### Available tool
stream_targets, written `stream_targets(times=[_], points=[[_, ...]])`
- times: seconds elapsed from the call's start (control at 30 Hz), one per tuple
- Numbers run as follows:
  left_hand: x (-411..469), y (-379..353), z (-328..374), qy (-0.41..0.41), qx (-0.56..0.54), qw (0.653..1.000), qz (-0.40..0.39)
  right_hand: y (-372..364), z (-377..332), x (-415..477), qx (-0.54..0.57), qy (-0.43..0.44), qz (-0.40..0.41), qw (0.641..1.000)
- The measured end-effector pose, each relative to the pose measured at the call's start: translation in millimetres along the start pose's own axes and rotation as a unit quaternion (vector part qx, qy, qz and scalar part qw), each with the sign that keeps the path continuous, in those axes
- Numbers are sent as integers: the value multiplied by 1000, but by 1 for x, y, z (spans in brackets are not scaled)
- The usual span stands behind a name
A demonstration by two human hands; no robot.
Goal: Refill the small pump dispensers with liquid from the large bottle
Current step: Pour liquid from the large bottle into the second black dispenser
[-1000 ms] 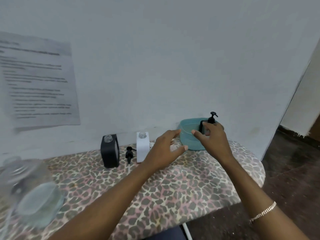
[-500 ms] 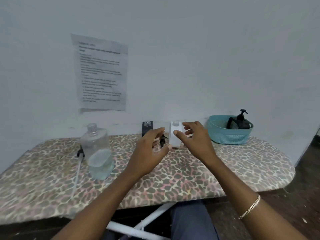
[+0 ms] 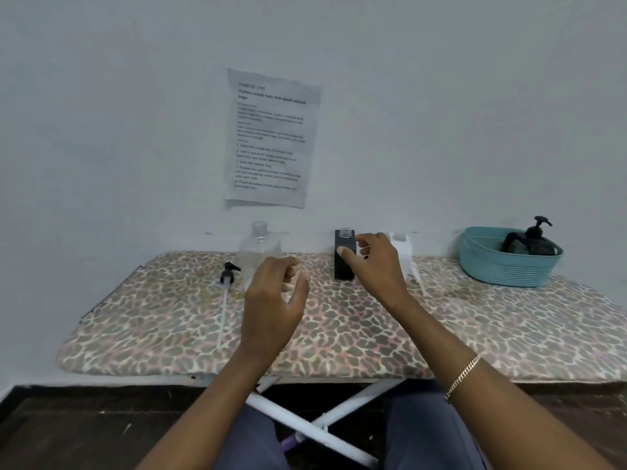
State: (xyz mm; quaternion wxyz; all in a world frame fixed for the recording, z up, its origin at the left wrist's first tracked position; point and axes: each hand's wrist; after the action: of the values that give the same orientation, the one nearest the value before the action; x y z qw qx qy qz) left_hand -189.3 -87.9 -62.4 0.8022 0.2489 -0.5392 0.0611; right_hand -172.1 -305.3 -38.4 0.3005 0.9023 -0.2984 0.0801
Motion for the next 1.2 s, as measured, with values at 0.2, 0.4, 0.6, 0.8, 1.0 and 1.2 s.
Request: stream_targets(times=[0.2, 0.4, 0.6, 0.8, 1.0, 1.2], points=[[-11, 3, -27, 90, 37, 990, 105, -28, -2, 10, -29, 8, 36, 999], [-21, -9, -53, 201, 0, 977, 78, -49, 8, 30, -66, -19, 55, 996], [-24, -13, -59, 254, -78, 963, 33, -68, 19, 47, -61, -105, 27, 992], [-23, -15, -63, 249, -90, 964, 31, -83, 24, 61, -58, -138, 40, 988], [-21, -17, -64, 254, -89, 962, 38, -85, 20, 62, -55, -150, 36, 986], [-22, -18, -65, 250, -84, 964, 38, -71, 24, 48, -44, -122, 12, 992]])
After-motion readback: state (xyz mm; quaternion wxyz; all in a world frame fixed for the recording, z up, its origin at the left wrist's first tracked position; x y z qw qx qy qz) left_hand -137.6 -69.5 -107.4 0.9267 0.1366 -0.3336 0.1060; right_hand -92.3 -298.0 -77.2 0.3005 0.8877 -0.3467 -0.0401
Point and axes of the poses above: each hand's wrist, its own x-axis towards the middle knuckle, its own y-axis out of the back of the hand, z = x × y, and after that the axes turned 10 degrees about -y, right-handed
